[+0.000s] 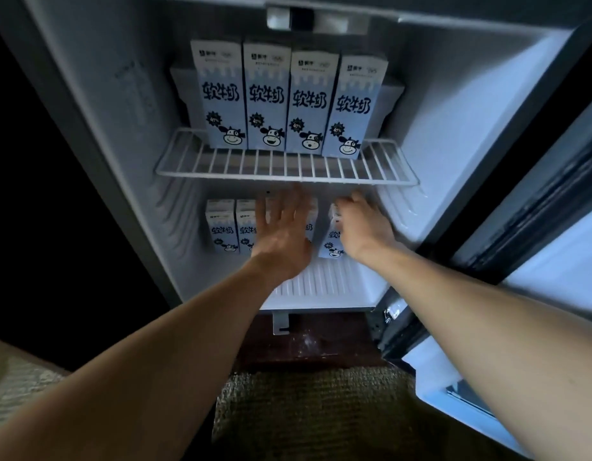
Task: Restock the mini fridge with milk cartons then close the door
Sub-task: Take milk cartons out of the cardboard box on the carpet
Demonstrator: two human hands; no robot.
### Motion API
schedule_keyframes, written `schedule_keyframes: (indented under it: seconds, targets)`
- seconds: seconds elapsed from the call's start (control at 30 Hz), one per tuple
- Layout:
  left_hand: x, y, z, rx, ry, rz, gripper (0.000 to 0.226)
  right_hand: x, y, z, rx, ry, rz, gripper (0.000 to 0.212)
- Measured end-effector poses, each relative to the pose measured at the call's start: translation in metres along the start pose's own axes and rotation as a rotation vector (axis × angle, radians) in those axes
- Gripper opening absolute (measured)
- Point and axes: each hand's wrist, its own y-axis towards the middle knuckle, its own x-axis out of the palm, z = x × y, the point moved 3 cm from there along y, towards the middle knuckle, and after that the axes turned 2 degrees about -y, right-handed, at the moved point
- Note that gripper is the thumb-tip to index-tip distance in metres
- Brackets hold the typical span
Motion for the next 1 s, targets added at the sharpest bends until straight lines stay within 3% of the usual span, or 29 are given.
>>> schedule_keyframes:
  seconds: [0.17, 0.4, 0.67, 0.83, 1.0]
  targets:
    - [0.027, 0.0, -0.003, 0.003, 0.157, 0.031, 0.085, 0.012, 0.01, 0.0, -0.024, 0.011, 0.001, 0.061]
    - [0.034, 0.002, -0.011, 0.063, 0.11, 0.096, 0.089, 0.019, 0.019, -0.004, -0.062, 0.071, 0.022, 0.055]
    - [0.025, 0.005, -0.008, 0.052, 0.15, 0.052, 0.087, 0.015, 0.016, -0.01, -0.065, 0.064, -0.048, 0.07]
    - [0.004, -0.011, -0.002, 0.036, 0.203, -0.06, 0.09, -0.005, -0.014, -0.011, -0.134, 0.027, -0.004, 0.074]
    - [-0.039, -0.046, 0.011, 0.106, 0.303, -0.224, 0.091, -0.031, -0.064, -0.02, -0.152, -0.001, -0.156, 0.073]
